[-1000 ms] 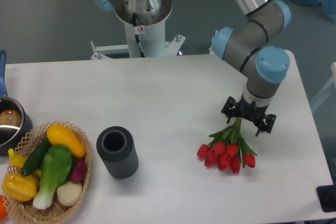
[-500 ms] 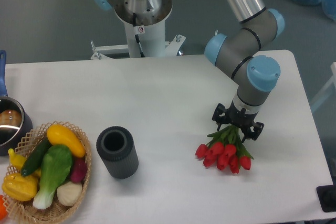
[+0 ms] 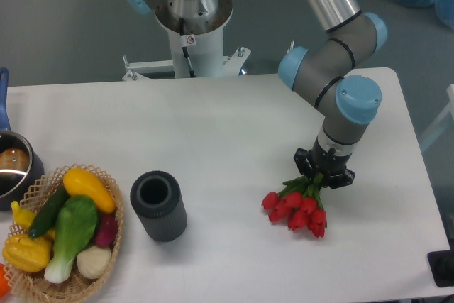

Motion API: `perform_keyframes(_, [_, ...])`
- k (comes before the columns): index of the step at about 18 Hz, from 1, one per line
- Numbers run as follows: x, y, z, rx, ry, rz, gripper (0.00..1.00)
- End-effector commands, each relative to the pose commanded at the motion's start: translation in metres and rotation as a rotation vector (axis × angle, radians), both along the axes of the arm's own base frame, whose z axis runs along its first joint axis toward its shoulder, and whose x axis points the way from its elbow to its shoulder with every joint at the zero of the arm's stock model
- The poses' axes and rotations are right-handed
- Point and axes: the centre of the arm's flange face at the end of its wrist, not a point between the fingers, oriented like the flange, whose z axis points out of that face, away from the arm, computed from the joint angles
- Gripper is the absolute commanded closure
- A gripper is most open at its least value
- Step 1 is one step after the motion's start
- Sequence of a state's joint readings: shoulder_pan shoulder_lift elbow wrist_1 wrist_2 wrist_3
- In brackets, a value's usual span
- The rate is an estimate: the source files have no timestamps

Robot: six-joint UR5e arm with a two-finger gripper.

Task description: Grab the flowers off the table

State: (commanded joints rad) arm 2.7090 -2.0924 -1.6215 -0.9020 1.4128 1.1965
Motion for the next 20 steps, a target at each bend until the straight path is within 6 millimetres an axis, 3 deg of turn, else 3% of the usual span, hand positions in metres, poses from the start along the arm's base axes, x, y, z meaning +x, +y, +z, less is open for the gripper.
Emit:
perform_keyframes(4, [0.001, 0.01, 0.024, 0.016, 0.043, -0.022, 1.0])
perform_keyframes(5, [0.006, 0.016, 0.043, 0.023, 0.067, -0.03, 1.0])
perform_keyframes(9, [0.008, 0.023, 0.075, 0.033, 0.114, -0.04, 1.0])
perform_keyframes(13, [0.016, 0.017, 0.111, -0.067, 0.134, -0.049, 1.0])
perform_keyframes(17, [0.014, 0.015, 0.148, -0.056, 0.149, -0.044, 1.0])
perform_keyframes(20, [0.014, 0.011, 0.158, -0.059, 0.151, -0.039, 1.0])
